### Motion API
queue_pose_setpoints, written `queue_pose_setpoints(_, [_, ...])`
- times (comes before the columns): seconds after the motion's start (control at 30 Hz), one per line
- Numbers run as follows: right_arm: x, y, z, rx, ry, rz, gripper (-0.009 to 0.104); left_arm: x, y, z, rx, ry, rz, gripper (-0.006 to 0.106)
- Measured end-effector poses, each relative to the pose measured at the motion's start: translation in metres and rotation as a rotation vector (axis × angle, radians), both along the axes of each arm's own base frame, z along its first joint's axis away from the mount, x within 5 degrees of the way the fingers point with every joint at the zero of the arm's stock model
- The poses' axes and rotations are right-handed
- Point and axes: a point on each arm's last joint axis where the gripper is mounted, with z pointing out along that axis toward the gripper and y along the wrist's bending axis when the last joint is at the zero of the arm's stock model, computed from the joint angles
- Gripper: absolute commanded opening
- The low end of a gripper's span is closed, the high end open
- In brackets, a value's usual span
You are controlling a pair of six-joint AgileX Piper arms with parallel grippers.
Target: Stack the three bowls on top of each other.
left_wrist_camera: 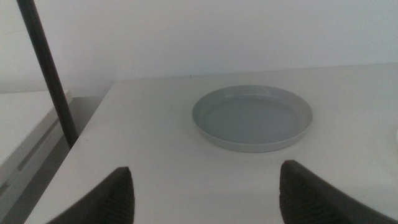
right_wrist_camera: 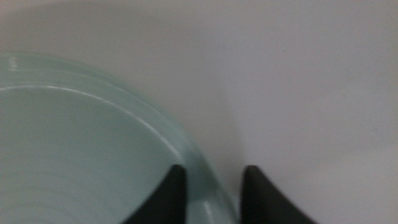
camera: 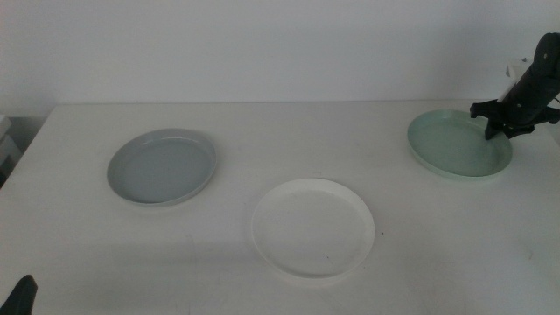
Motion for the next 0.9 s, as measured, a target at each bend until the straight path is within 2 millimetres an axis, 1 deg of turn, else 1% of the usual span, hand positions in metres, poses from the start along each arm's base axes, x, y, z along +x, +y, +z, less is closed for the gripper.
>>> queue_pose_setpoints(0.07, [-0.001,0.000,0.000,-0.003,0.007,0.005,-0.001,0.000,0.000,0.000,0.000,0.000,0.000,0.077])
queue_pose_setpoints(0.13, [-0.002,0.001,0.002,0.007,0.015,0.008,-0.001,0.000,0.000,0.000,0.000,0.000,0.000,0.077])
queue_pose_setpoints(0.23, [-0.005,0.002,0.012,0.017,0.022,0.014,-0.001,0.000,0.000,0.000,0.000,0.000,0.000,0.077])
queue_pose_setpoints(0.33, [-0.009,0.006,0.032,0.043,0.011,0.021,-0.001,0.000,0.000,0.000,0.000,0.000,0.000,0.077])
queue_pose_setpoints(0.47, [-0.024,0.016,0.074,0.089,-0.017,0.055,-0.001,0.000,0.000,0.000,0.000,0.000,0.000,0.077])
queue_pose_setpoints(0.53, [-0.035,0.029,0.091,0.109,-0.022,0.085,-0.001,0.000,0.000,0.000,0.000,0.000,0.000,0.077])
queue_pose_setpoints(0.57, [-0.043,0.038,0.100,0.112,-0.023,0.105,-0.001,0.000,0.000,0.000,0.000,0.000,0.000,0.077])
queue_pose_setpoints(0.63, [-0.057,0.059,0.114,0.115,-0.033,0.147,-0.001,0.000,0.000,0.000,0.000,0.000,0.000,0.077])
queue_pose_setpoints(0.73, [-0.081,0.097,0.137,0.127,-0.069,0.215,-0.001,0.000,0.000,0.000,0.000,0.000,0.000,0.077])
queue_pose_setpoints(0.8, [-0.098,0.119,0.145,0.141,-0.084,0.246,-0.001,0.000,0.000,0.000,0.000,0.000,0.000,0.077])
queue_pose_setpoints(0.9, [-0.123,0.144,0.141,0.157,-0.075,0.283,-0.001,0.000,0.000,0.000,0.000,0.000,0.000,0.077])
